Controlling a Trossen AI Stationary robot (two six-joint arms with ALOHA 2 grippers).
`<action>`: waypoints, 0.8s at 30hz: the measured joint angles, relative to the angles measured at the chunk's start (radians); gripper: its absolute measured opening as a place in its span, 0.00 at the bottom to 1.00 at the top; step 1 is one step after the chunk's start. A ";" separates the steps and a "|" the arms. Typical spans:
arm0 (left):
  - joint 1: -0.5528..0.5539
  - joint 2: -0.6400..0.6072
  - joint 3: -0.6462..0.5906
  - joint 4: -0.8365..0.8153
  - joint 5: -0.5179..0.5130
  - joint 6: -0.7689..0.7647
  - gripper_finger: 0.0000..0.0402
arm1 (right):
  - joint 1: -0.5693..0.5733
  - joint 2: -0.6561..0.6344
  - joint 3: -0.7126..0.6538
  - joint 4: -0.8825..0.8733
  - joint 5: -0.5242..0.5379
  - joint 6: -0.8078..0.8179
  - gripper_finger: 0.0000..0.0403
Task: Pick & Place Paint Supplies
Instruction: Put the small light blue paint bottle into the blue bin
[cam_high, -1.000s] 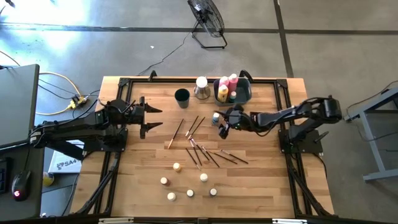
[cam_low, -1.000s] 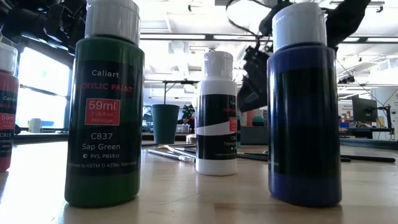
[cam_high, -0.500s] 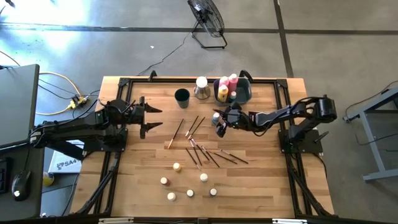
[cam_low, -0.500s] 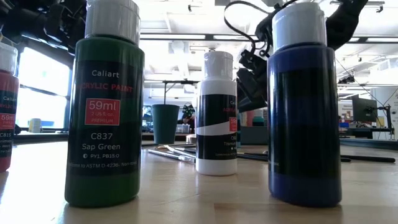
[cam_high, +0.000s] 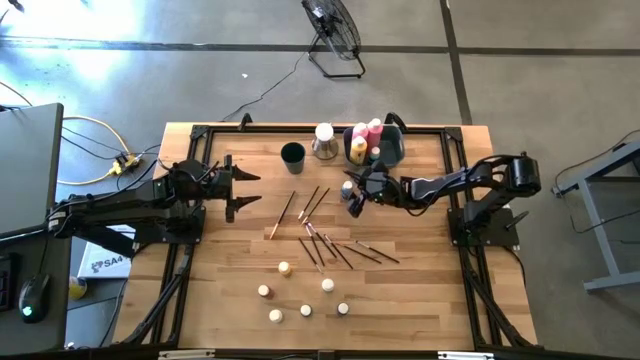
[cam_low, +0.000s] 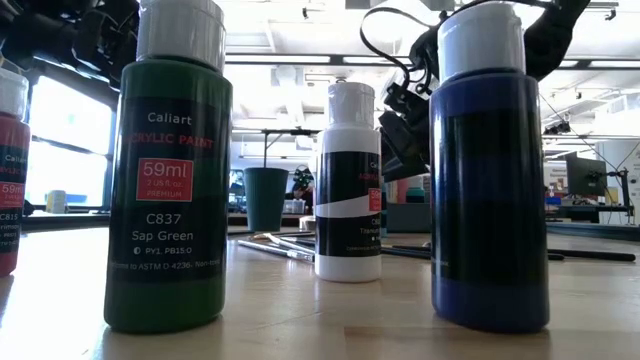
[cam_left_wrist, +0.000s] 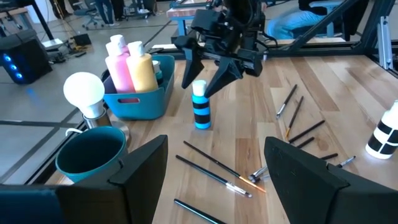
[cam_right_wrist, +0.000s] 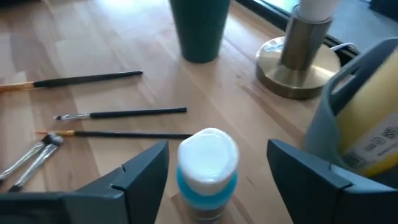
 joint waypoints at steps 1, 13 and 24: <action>0.000 0.000 0.000 0.000 0.000 0.000 0.66 | 0.000 0.000 0.000 0.000 -0.006 0.000 0.62; 0.000 0.000 0.000 0.000 -0.003 -0.001 0.66 | 0.001 0.000 0.000 -0.001 -0.016 0.000 0.45; 0.000 0.000 0.000 0.000 -0.003 -0.001 0.66 | 0.001 0.000 0.000 -0.001 -0.020 0.000 0.34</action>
